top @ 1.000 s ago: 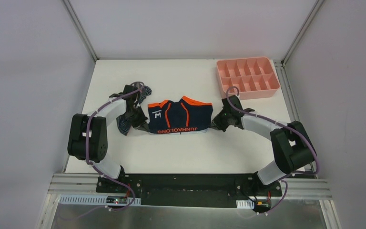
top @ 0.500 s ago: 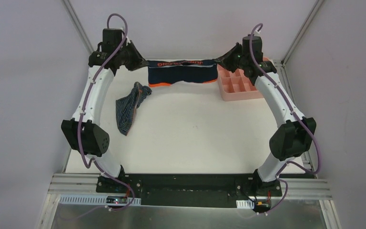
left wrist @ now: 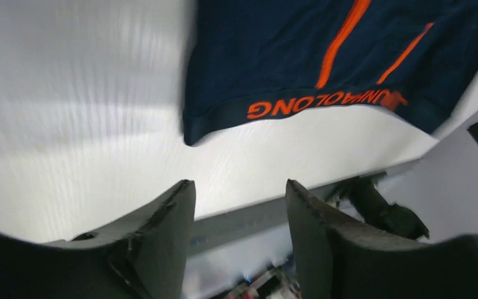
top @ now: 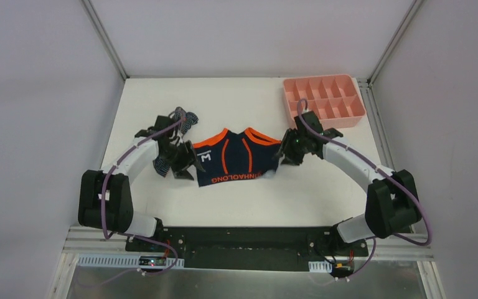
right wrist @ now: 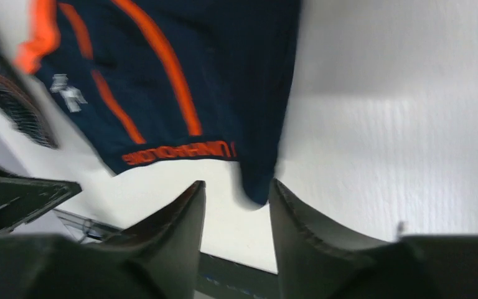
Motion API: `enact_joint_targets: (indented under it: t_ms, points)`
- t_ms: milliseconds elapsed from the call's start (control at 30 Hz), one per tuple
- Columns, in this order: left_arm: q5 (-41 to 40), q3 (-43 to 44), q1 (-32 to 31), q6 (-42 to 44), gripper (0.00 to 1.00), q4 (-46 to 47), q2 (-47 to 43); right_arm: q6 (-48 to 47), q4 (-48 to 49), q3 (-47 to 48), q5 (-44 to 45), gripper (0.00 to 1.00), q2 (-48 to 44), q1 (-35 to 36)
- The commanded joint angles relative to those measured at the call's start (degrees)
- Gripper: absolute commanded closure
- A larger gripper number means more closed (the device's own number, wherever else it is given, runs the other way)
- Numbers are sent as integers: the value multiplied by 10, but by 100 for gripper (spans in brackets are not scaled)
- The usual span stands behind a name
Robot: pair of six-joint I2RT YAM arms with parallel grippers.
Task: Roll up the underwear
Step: Flatten out the underwear at the center of the board.
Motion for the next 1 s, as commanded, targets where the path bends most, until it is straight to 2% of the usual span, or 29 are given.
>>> enact_joint_targets:
  t_ms: [0, 67, 100, 167, 233, 267, 300, 400, 433, 467, 500, 800, 967]
  points:
    - [80, -49, -8, -16, 32, -34, -66, -3, -51, -66, 38, 45, -78, 14]
    - [58, -18, -8, -7, 16, -62, -85, 5, -61, -62, 74, 36, -98, 15]
    - [42, 3, -8, -3, 15, -72, -86, 6, -62, -52, 90, 35, -101, 14]
    - [28, 46, -8, 1, 16, -82, -71, 5, -61, -26, 104, 34, -94, 14]
    - [22, 82, -9, -1, 22, -81, -40, 3, -50, 0, 100, 37, -70, 14]
    - [17, 97, -11, -2, 29, -80, -20, 4, -45, 11, 91, 42, -56, 15]
    - [11, 118, -15, 1, 42, -77, -1, 5, -38, 21, 83, 50, -37, 17]
    - [-6, 151, -28, 1, 76, -67, 49, 1, -13, 31, 73, 80, -2, 27]
    - [-8, 160, -32, 0, 83, -62, 65, 1, -9, 31, 73, 88, 11, 28]
    - [-12, 168, -36, -1, 96, -57, 81, 1, 0, 29, 72, 96, 22, 28]
    - [-17, 175, -39, -1, 100, -52, 97, 0, 7, 26, 73, 100, 34, 28]
    - [-80, 124, -40, 8, 100, 27, 225, -1, 30, 22, 104, 100, 144, 20]
    - [-70, 85, -56, -6, 100, 31, 221, -13, 15, 4, 112, 100, 156, 19]
